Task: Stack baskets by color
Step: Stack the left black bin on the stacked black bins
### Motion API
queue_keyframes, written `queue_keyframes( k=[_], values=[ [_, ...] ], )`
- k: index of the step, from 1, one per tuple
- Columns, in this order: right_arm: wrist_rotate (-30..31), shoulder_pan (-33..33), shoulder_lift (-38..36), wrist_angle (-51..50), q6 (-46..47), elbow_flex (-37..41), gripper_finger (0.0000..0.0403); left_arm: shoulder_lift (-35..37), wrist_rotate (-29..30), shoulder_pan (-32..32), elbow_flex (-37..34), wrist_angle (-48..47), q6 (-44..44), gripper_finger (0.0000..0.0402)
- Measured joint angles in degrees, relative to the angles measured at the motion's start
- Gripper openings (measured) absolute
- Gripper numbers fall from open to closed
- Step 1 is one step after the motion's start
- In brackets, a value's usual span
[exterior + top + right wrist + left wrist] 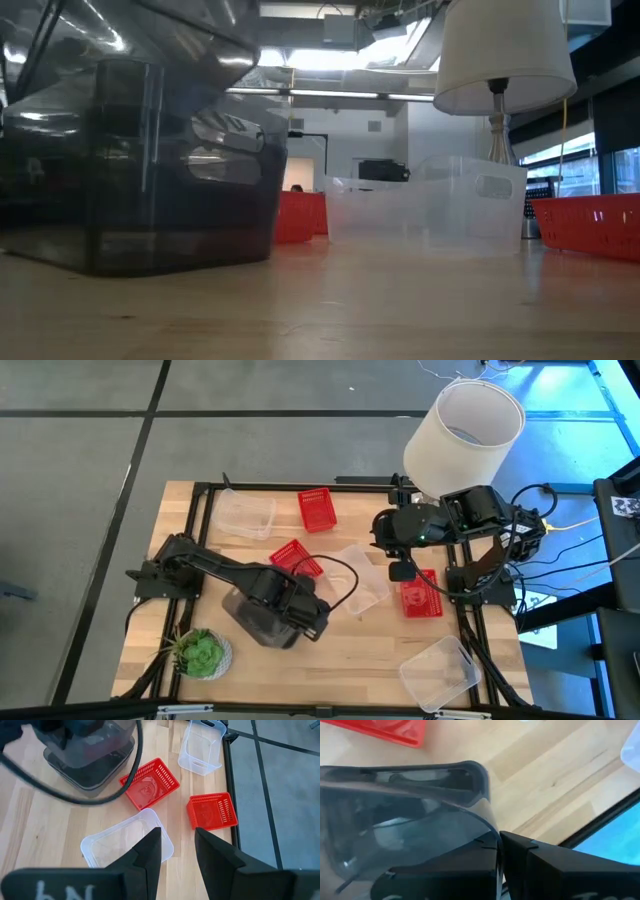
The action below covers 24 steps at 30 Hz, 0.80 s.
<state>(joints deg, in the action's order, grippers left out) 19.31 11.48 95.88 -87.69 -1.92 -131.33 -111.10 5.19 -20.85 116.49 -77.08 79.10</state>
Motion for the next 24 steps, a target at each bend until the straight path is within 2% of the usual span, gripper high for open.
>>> queue_keyframes(
  k=[6,15,24],
  values=[
    [-0.02,0.0,0.0,-0.02,0.19,-0.01,0.0118,-2.55,-0.3,0.6,-0.21,-3.0,-2.59,0.0],
    [-0.02,-0.01,0.0,-0.02,0.17,0.01,0.0118,-4.97,-3.67,1.08,-0.16,-2.17,-9.33,0.0002],
    [-0.02,-0.01,0.0,-0.02,0.14,-0.02,0.0118,-4.84,-3.94,1.48,-0.15,-2.32,-12.25,0.0061]
  ],
)
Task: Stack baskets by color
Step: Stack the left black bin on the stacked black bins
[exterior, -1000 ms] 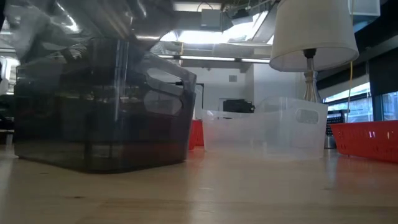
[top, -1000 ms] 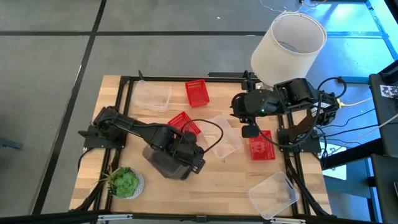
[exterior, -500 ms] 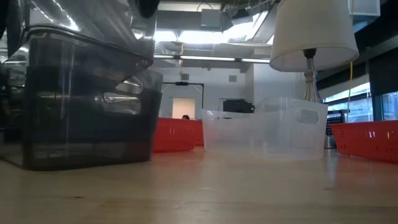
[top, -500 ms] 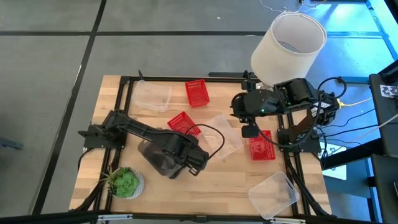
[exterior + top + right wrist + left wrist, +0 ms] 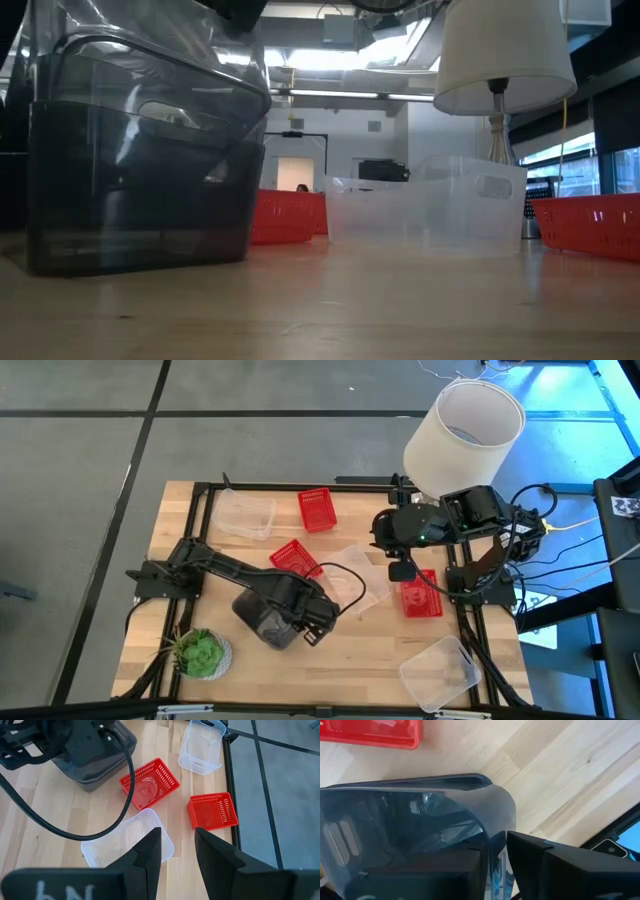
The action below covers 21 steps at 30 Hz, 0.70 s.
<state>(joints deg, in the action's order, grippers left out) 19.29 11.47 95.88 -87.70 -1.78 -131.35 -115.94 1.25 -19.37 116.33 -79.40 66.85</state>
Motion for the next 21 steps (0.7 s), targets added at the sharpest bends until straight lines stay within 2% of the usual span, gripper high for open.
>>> queue_keyframes(
  k=[5,21],
  values=[
    [0.0,0.0,0.0,0.0,0.0,0.02,0.0118,0.0,0.65,0.94,0.0,0.05,-0.09,0.0079],
    [-0.02,0.02,-0.31,0.0,-0.03,0.02,0.0118,1.38,-0.51,-0.89,0.02,-0.92,-1.61,0.0077]
  ],
)
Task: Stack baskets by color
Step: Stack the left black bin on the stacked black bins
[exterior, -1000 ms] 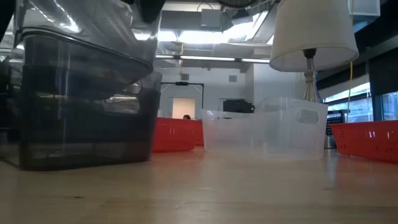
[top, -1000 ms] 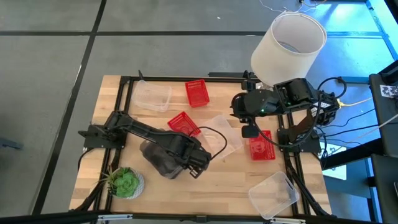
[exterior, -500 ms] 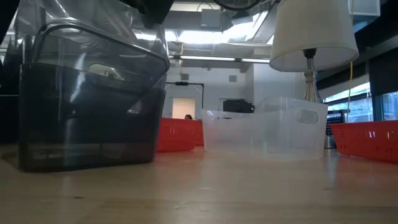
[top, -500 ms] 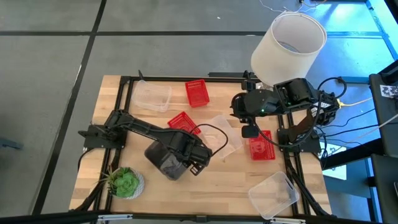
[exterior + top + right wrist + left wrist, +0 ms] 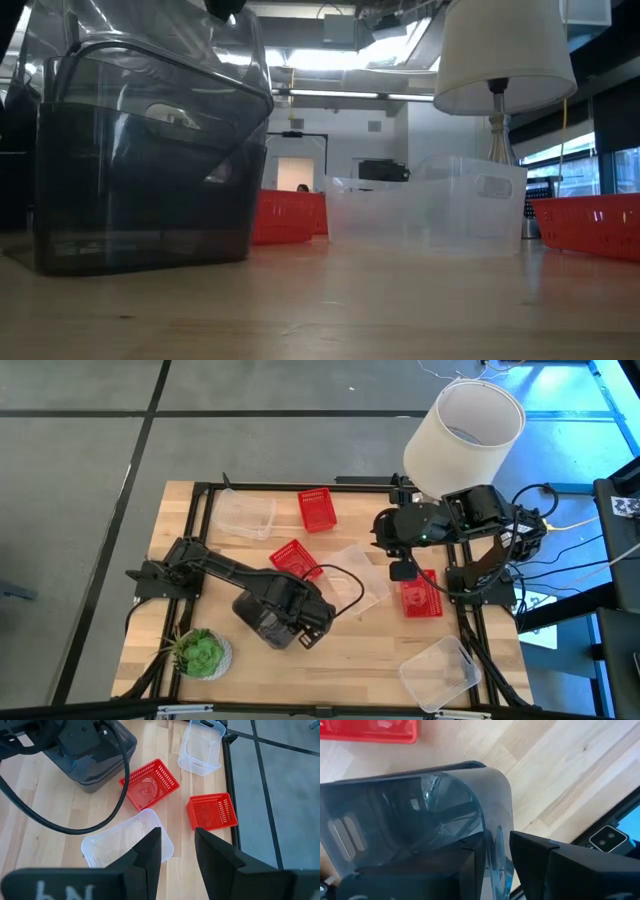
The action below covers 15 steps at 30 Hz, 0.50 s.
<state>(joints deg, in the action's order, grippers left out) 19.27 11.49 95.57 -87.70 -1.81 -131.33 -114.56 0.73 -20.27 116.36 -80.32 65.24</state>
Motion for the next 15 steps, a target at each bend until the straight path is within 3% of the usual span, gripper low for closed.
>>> queue_keyframes(
  k=[6,15],
  values=[
    [0.02,0.0,0.0,0.0,-0.2,0.0,0.0118,0.0,2.23,0.16,0.0,0.04,0.07,0.0009],
    [0.07,0.0,0.0,0.02,-1.33,0.0,0.0118,0.13,1.55,0.1,0.0,-1.08,1.5,0.0001]
  ],
)
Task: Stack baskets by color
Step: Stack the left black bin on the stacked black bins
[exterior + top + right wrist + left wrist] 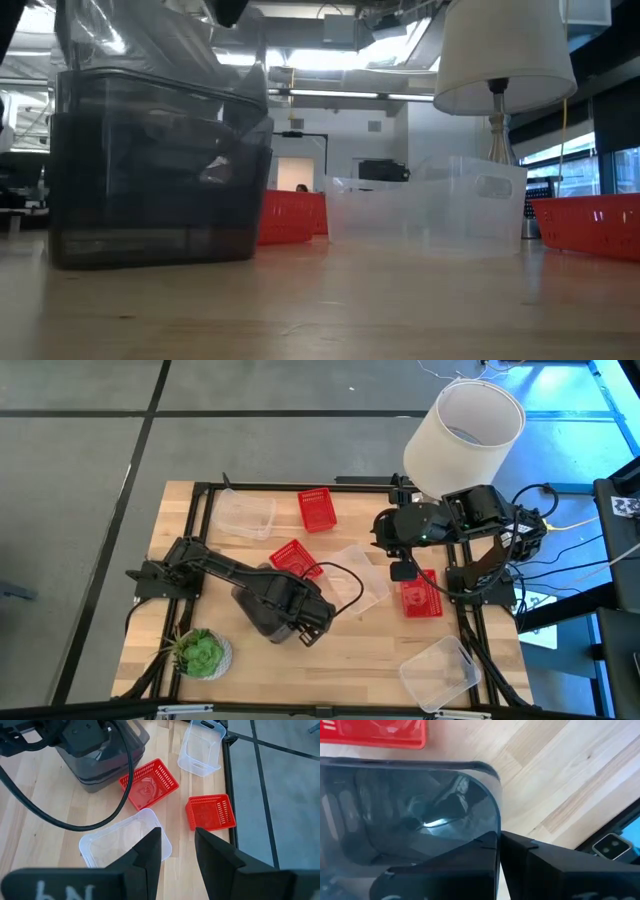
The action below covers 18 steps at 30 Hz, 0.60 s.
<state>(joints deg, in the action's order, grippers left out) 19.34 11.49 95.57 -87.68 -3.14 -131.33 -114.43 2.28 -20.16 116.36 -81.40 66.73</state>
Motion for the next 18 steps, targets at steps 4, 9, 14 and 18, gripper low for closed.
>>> queue_keyframes(
  k=[4,9,14,18],
  values=[
    [0.02,0.0,0.0,-0.02,-0.17,0.0,0.0118,-0.24,-0.34,0.05,0.0,-2.88,0.08,0.0001],
    [0.02,0.0,0.0,-0.02,-0.35,0.0,0.0118,-0.64,-0.46,0.2,-0.04,-2.54,-2.38,0.0001],
    [0.02,0.0,0.0,-0.02,-0.39,0.0,0.0118,-0.66,0.05,0.37,-0.04,-2.43,-4.39,0.0015],
    [0.03,-0.01,0.0,-0.02,-0.39,0.0,0.0118,-0.71,0.05,0.39,-0.03,-2.71,-4.49,0.0039]
  ],
)
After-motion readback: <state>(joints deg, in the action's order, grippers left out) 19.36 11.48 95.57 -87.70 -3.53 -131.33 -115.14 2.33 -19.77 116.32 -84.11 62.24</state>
